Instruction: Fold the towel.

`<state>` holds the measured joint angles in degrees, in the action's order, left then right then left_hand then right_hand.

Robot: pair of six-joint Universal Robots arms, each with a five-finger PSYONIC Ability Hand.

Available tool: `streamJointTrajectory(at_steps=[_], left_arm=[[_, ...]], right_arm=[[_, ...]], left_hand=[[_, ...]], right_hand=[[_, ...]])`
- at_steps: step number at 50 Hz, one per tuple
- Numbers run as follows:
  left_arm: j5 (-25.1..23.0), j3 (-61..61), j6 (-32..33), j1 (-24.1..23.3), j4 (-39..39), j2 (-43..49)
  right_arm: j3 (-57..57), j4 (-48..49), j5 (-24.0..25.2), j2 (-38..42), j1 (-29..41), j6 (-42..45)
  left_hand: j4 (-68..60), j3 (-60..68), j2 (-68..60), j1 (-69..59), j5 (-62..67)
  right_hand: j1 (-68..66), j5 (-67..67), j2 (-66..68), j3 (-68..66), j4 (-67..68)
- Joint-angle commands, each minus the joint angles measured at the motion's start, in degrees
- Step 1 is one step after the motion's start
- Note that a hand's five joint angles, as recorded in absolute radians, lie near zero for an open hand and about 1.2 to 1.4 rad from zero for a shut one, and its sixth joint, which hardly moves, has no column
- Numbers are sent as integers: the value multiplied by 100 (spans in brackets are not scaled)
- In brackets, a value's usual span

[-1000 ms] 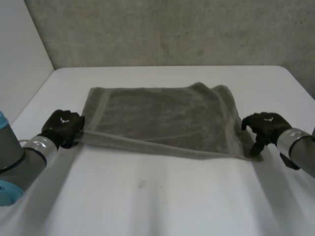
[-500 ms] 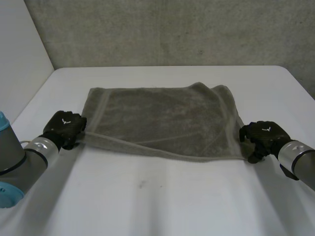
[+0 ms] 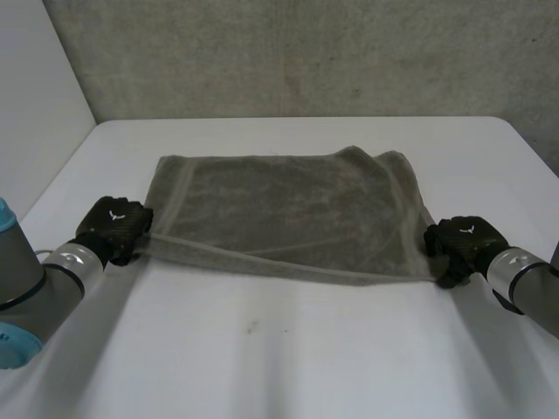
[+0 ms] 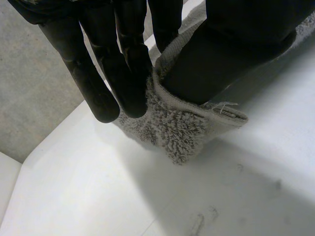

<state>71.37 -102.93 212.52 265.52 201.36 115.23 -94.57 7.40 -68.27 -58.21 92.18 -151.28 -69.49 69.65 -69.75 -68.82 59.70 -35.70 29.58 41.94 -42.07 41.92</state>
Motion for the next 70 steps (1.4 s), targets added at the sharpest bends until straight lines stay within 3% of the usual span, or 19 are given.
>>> streamJointTrajectory(at_steps=[1,12,18,37,44,48,50,55,62,66,70], left_arm=[[0,1,0,0,0,0],[0,-8,0,-9,0,9],[0,-8,0,-9,0,0],[35,-61,0,-27,-149,-97],[44,-254,70,-9,-1491,-640],[53,-351,79,70,-2303,-1011],[53,-464,88,262,-3151,-1439],[0,-649,455,666,-4119,-2265],[-308,-720,923,773,-4456,-2988],[-650,-633,949,755,-4299,-2945],[-694,-465,958,747,-3955,-2540]], right_arm=[[203,-2,-20,187,10,-6],[449,7,-46,363,19,-50],[571,-2,-82,336,19,-121],[669,-90,-134,178,98,-305],[484,-1153,-134,-305,46,204],[388,-2608,-134,-813,2,1072],[334,-3052,-152,-1000,-60,1356],[36,-4036,-178,-1474,-561,2208],[-149,-4502,-117,-2361,-851,3096],[-17,-4458,-99,-2406,-807,3052],[298,-4126,-108,-2144,-746,2509]], left_hand=[[-1051,1035,-1025,-1118,1030],[-1051,1035,-1025,-1118,1030],[-1051,1035,-1025,-1118,1030],[-1051,1035,-1025,-1118,1030],[-1051,1035,-1025,-1118,1030],[-1051,1035,-1025,-1118,1030],[-1051,1035,-1025,-1118,1030],[-1051,1035,-1025,-1118,1030],[-1051,1035,-1025,-1118,1030],[-1051,1035,-1025,-1118,1030],[-1051,1035,-1025,-1118,1030]], right_hand=[[-1392,1004,767,-754,769],[-2586,2198,1961,-1948,1964],[-4346,3958,3721,-3708,3724],[-4430,4042,3806,-3793,3808],[-4430,4042,3806,-3793,3808],[-4430,4042,3806,-3793,3808],[-4430,4042,3806,-3793,3808],[-4430,4042,3806,-3793,3808],[-4430,4042,3806,-3793,3808],[-4430,4042,3806,-3793,3808],[-4430,4042,3806,-3793,3808]])
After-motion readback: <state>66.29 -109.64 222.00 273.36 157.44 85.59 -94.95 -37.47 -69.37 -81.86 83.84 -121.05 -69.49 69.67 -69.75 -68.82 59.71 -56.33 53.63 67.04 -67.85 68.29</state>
